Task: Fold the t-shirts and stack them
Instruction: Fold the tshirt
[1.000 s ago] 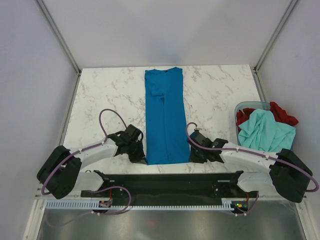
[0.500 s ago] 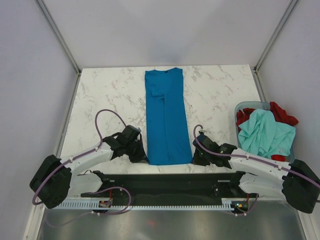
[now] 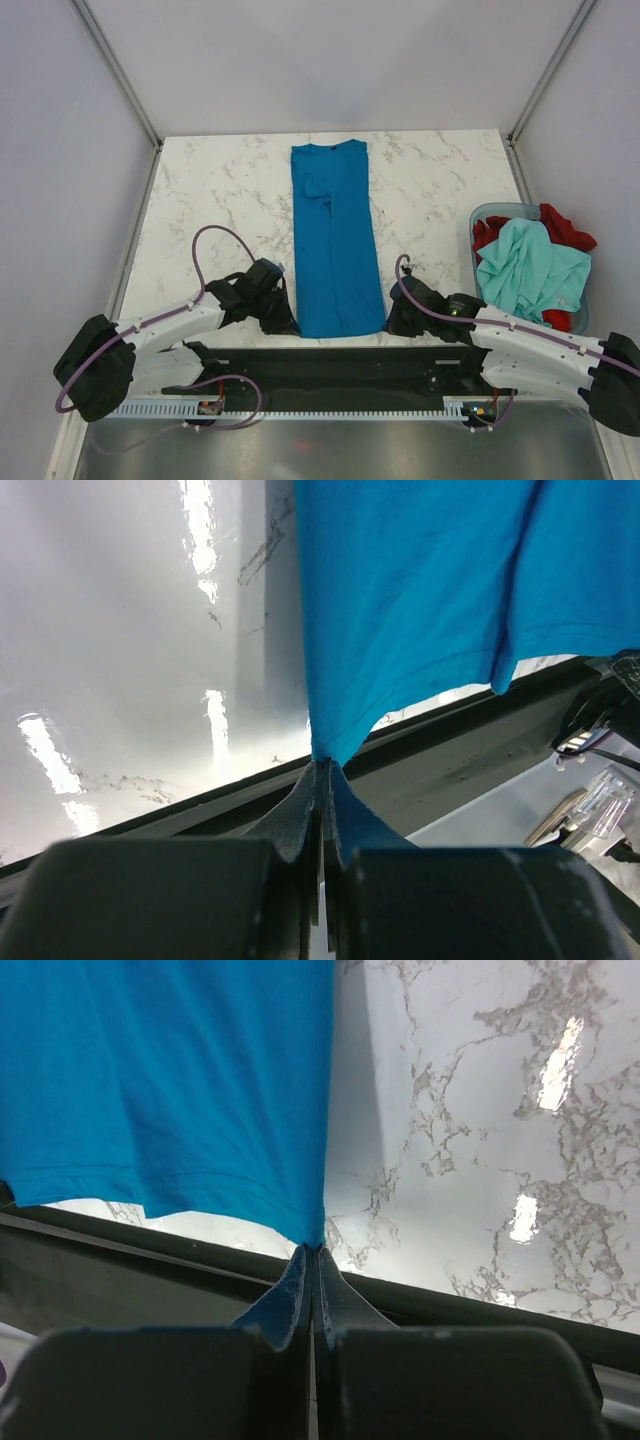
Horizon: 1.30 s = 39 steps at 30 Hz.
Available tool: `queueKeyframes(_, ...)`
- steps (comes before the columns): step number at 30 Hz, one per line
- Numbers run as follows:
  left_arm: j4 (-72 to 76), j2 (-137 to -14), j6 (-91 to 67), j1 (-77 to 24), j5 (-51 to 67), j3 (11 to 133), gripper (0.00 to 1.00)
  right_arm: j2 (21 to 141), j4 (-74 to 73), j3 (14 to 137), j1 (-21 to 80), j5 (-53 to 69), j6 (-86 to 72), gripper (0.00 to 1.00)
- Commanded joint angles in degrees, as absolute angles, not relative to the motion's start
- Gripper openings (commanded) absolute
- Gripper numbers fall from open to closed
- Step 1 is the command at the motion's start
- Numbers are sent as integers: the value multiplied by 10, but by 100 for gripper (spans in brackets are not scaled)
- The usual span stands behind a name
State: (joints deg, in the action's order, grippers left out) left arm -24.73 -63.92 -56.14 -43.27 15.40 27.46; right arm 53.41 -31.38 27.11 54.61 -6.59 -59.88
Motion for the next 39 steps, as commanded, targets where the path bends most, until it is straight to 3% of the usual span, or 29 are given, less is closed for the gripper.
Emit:
queueKeyframes(1,-239,-631,-587,-436,144,281,2,532,-329,282,549,-96,-593,0)
queueKeyframes(18,-270,-721,-531,-374,139,417,2,673,-351,452,534,-198,-471,0)
queueKeyframes(29,-269,-851,-435,-254,142,542,2,811,-299,570,416,-199,-331,0)
queueKeyframes(39,-268,-1005,-375,-190,148,726,2,1006,-285,783,345,-184,-244,0)
